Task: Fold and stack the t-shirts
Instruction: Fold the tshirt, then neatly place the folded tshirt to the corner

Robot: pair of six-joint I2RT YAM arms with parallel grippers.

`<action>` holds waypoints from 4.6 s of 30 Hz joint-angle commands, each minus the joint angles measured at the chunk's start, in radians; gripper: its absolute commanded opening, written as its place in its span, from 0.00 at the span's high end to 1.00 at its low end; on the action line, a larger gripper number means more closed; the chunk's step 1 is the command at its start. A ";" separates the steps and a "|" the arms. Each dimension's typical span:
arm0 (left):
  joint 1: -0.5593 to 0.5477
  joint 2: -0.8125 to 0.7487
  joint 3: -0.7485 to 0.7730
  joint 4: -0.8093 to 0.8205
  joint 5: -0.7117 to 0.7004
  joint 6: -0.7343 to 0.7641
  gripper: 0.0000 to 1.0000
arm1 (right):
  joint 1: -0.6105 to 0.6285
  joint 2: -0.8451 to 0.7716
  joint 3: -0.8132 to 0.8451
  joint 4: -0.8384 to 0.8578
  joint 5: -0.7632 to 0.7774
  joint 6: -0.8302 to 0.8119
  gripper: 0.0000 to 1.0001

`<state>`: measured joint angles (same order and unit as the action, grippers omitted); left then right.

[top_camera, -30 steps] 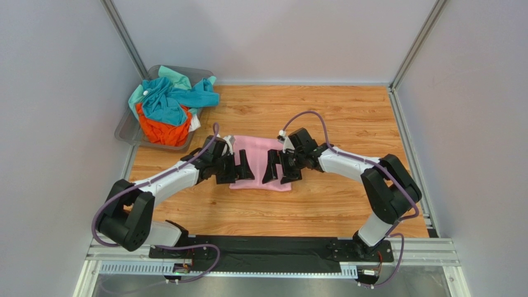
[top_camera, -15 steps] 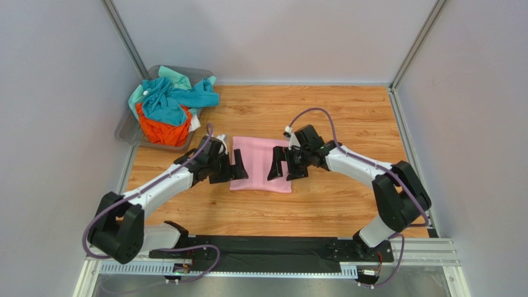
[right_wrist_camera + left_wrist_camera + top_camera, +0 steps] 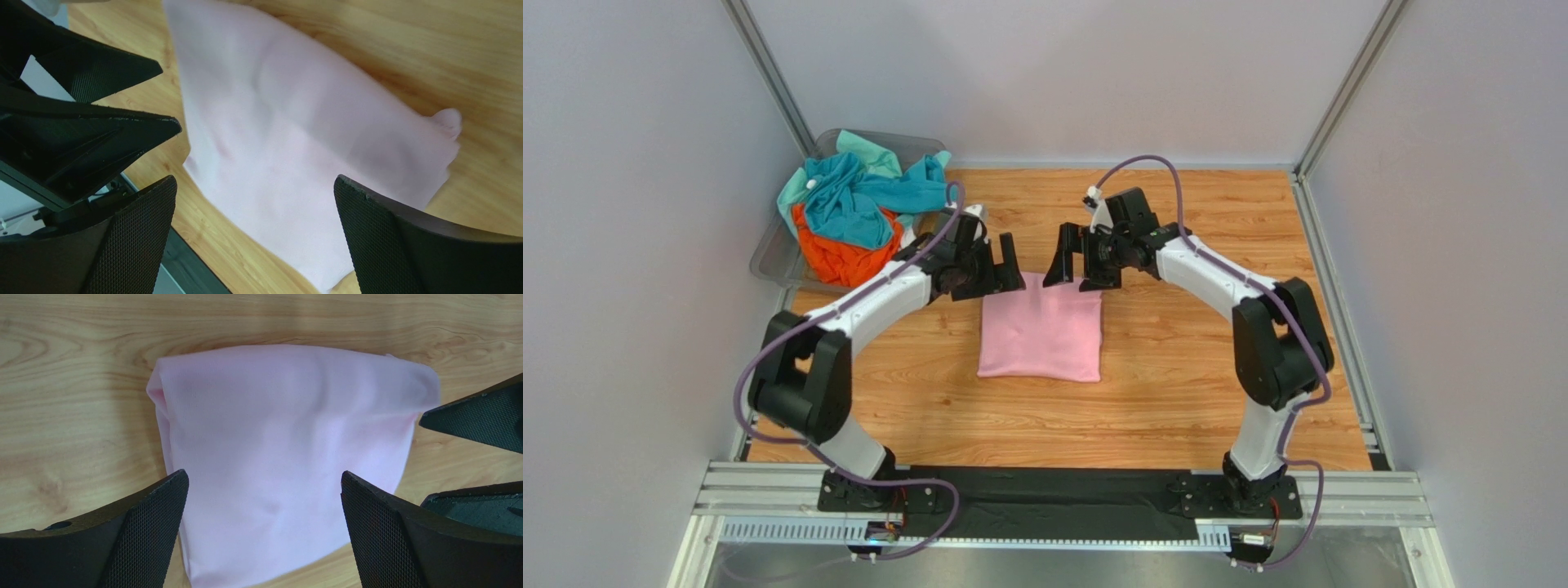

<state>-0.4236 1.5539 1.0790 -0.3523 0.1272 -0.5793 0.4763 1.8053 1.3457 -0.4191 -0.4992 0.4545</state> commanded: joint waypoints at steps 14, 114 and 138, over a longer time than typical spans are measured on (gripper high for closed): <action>0.094 0.334 0.148 0.073 0.170 0.010 0.00 | -0.146 0.350 0.244 -0.027 -0.098 -0.056 0.00; 0.278 -0.258 -0.303 -0.216 -0.704 0.148 1.00 | -0.136 -0.578 -0.513 -0.132 0.361 -0.071 0.00; 0.692 -0.158 -0.297 -0.232 -0.781 0.059 1.00 | -0.186 -0.508 -0.490 -0.145 0.390 -0.077 0.00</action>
<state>0.2302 1.3838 0.7589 -0.5873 -0.6369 -0.4870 0.2985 1.2930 0.8318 -0.5865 -0.1215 0.3943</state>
